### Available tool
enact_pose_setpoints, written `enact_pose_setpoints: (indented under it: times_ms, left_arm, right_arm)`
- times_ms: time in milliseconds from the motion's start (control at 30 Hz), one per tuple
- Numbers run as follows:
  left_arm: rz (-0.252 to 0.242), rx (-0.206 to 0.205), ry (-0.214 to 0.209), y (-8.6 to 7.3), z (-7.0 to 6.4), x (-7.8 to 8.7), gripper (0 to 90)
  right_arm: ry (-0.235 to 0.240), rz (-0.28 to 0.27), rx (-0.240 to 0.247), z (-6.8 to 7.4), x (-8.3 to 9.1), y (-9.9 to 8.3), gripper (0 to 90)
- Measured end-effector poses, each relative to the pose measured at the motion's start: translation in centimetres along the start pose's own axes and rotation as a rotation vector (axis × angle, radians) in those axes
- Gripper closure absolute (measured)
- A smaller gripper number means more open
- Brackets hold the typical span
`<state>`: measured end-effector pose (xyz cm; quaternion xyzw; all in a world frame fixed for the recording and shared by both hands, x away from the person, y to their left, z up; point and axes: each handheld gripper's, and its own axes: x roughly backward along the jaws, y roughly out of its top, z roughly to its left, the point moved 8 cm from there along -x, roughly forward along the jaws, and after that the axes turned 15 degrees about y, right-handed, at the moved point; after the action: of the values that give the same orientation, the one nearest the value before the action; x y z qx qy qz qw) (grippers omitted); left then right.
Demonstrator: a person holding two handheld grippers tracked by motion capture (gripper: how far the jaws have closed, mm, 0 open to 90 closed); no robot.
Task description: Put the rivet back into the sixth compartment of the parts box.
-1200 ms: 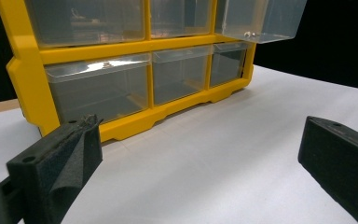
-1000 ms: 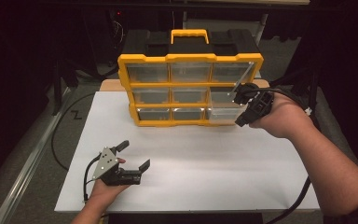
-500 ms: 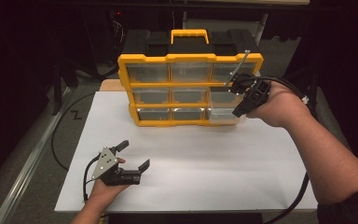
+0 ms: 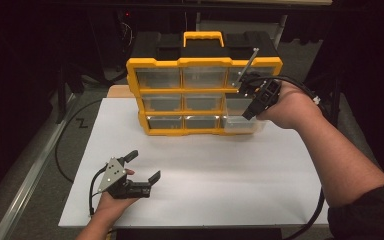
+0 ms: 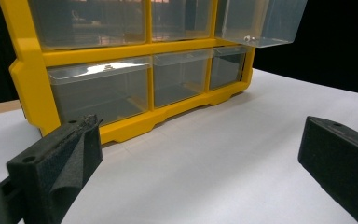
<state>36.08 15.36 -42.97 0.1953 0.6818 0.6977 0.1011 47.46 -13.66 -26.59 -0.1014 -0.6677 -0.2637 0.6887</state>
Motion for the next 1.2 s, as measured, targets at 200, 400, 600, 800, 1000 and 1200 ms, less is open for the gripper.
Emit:
enact_pose_setpoints:
  times_ms: [200, 400, 600, 800, 1000, 1200]
  left_arm:
    - [-0.001, -0.001, -0.002, 0.0, 0.0, 0.0, 0.5]
    - [-0.002, 0.001, -0.003, 0.0, 0.0, 0.0, 0.5]
    - [0.000, -0.001, -0.006, 0.0, 0.0, 0.0, 0.4]
    - [-0.001, -0.001, -0.011, 0.0, -0.1, 0.0, 0.5]
    - [-0.003, 0.003, -0.010, 0.0, 0.0, 0.0, 0.5]
    - [-0.004, 0.002, -0.012, 0.0, -0.1, 0.0, 0.5]
  right_arm:
    - [-0.004, 0.003, 0.007, -0.3, 0.0, 0.8, 83.9]
    - [-0.013, -0.002, -0.003, -0.6, -0.1, 1.5, 83.9]
    - [-0.013, -0.001, -0.004, -1.2, -0.4, 1.9, 83.9]
    - [-0.008, -0.005, -0.017, -1.8, -0.8, 2.3, 83.8]
    - [-0.004, 0.008, -0.024, -2.2, -1.2, 2.5, 83.8]
    - [0.000, 0.006, -0.028, -2.3, -1.4, 2.6, 83.8]
